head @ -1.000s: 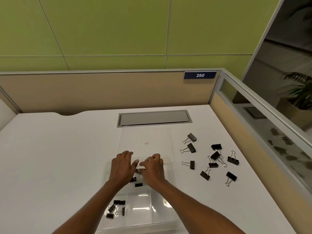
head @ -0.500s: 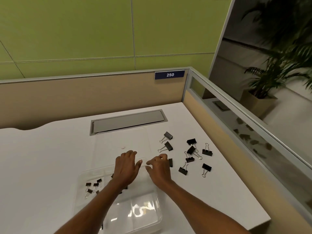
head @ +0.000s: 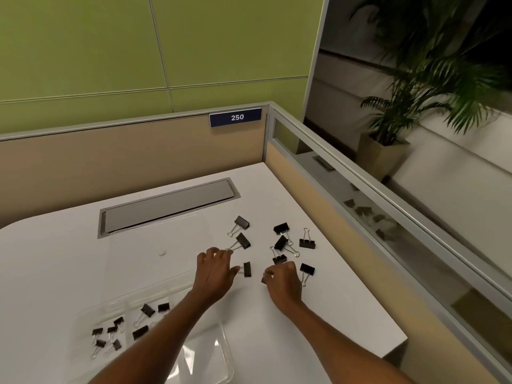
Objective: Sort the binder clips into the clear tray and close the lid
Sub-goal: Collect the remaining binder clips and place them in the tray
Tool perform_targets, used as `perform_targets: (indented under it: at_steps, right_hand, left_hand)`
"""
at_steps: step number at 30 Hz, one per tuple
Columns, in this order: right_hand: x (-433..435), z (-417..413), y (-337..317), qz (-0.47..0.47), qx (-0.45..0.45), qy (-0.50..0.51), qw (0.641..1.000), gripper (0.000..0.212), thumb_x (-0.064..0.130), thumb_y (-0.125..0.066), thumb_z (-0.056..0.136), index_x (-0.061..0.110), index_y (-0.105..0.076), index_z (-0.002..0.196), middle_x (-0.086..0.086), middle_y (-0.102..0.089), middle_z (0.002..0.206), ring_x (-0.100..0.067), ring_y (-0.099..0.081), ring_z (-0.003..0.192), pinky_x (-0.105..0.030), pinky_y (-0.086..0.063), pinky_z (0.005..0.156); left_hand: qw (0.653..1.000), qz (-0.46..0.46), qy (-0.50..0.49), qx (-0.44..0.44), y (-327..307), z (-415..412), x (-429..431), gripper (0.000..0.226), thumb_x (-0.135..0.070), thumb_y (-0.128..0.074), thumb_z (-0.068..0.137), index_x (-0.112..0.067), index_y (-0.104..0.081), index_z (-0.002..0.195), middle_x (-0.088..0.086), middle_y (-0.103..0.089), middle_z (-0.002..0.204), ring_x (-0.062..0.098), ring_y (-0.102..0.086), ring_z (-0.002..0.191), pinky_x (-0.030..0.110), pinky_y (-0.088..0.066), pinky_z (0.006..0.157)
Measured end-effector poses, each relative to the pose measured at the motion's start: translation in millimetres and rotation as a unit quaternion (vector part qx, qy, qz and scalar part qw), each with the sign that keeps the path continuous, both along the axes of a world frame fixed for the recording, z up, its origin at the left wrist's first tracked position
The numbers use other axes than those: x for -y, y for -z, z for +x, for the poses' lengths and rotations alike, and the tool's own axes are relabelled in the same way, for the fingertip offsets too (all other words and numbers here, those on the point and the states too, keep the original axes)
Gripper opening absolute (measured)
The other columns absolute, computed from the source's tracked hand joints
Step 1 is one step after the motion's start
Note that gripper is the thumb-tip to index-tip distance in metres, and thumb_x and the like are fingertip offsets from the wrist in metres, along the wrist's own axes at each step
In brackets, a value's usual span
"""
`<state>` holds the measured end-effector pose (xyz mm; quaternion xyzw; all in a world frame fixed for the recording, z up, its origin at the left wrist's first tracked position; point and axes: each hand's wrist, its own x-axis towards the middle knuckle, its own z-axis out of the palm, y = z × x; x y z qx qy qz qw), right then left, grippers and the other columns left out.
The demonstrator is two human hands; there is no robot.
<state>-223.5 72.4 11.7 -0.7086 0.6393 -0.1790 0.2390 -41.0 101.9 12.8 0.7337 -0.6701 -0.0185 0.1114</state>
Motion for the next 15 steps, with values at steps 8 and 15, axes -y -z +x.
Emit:
perform_targets:
  at_steps: [8, 15]
  right_hand:
    - [13, -24, 7, 0.086, -0.068, 0.077, 0.991, 0.028, 0.039, -0.057, 0.091, 0.011, -0.062, 0.096, -0.007, -0.069, 0.102, -0.028, -0.062, 0.099, -0.031, -0.046, 0.073]
    - [20, -9, 10, 0.124, -0.037, 0.099, 0.987, 0.038, 0.045, -0.062, 0.086, 0.011, -0.058, 0.101, -0.008, -0.067, 0.107, -0.029, -0.062, 0.103, -0.032, -0.047, 0.074]
  left_hand:
    - [0.996, 0.068, 0.054, 0.029, 19, -30, 33, 0.032, -0.02, -0.069, 0.072, -0.014, -0.062, 0.102, 0.006, -0.069, 0.098, 0.035, -0.053, 0.106, 0.044, -0.039, 0.08]
    - [0.988, 0.112, 0.054, 0.092, 34, -37, 46, 0.021, -0.017, -0.072, 0.062, -0.015, -0.059, 0.079, 0.003, -0.062, 0.074, 0.031, -0.055, 0.082, 0.038, -0.039, 0.066]
